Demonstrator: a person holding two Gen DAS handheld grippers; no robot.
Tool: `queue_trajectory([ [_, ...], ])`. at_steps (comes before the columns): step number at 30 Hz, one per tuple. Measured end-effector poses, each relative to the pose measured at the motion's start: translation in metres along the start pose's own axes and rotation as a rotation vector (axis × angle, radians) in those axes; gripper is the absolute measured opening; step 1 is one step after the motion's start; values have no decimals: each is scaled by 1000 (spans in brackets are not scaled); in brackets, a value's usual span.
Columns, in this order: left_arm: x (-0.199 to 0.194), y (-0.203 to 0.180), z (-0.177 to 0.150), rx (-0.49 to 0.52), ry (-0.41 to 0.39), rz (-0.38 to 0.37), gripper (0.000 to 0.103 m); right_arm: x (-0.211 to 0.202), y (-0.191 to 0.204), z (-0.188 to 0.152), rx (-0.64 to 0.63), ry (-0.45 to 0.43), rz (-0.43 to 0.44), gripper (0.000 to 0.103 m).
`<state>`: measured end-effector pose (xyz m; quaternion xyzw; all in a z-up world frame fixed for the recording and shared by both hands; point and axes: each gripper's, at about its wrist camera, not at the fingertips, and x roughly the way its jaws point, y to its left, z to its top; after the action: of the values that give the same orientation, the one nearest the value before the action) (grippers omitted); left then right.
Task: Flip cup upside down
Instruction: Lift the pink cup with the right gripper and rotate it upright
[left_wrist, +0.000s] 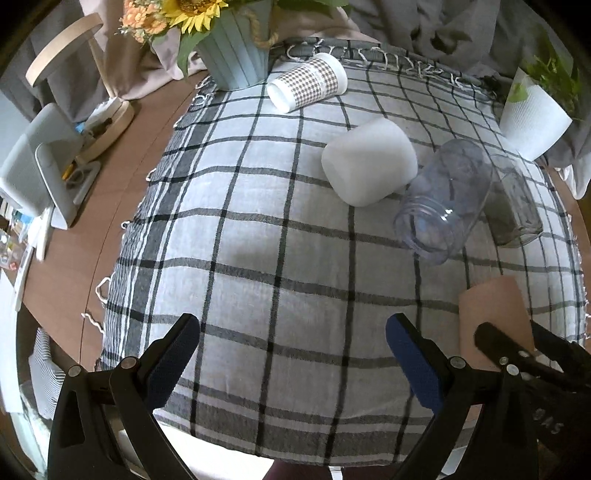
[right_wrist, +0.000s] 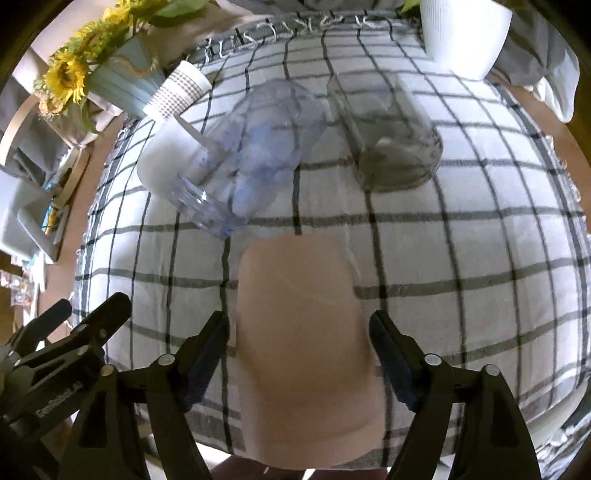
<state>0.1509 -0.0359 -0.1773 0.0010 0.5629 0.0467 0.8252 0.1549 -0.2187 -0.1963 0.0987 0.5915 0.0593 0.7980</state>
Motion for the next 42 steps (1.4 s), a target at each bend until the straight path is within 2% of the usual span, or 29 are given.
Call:
queue_trajectory([
  [3, -9, -7, 0, -17, -10, -13, 103, -20, -9, 1, 17, -36, 0, 80],
  [6, -19, -21, 3, -14, -11, -54, 103, -50, -22, 2, 29, -118, -41, 81],
  [11, -24, -61, 8, 29, 9, -124, 103, -79, -51, 12, 54, -173, -62, 82],
  [16, -13, -98, 12, 47, 51, -139, 103, -83, -80, 16, 80, -173, -77, 82],
  [20, 2, -116, 14, 31, 101, -145, 102, -78, -100, 15, 103, -146, -72, 82],
  [27, 19, -139, 18, 7, 145, -157, 100, -67, -128, 18, 121, -112, -58, 82],
  [32, 26, -150, 21, 16, 163, -163, 91, -62, -136, 23, 109, -101, -43, 82],
  [39, 32, -159, 21, 10, 193, -217, 66, -57, -140, 26, 107, -89, -23, 82],
  [42, 30, -163, 21, 23, 185, -210, 64, -57, -141, 24, 101, -88, -20, 82],
])
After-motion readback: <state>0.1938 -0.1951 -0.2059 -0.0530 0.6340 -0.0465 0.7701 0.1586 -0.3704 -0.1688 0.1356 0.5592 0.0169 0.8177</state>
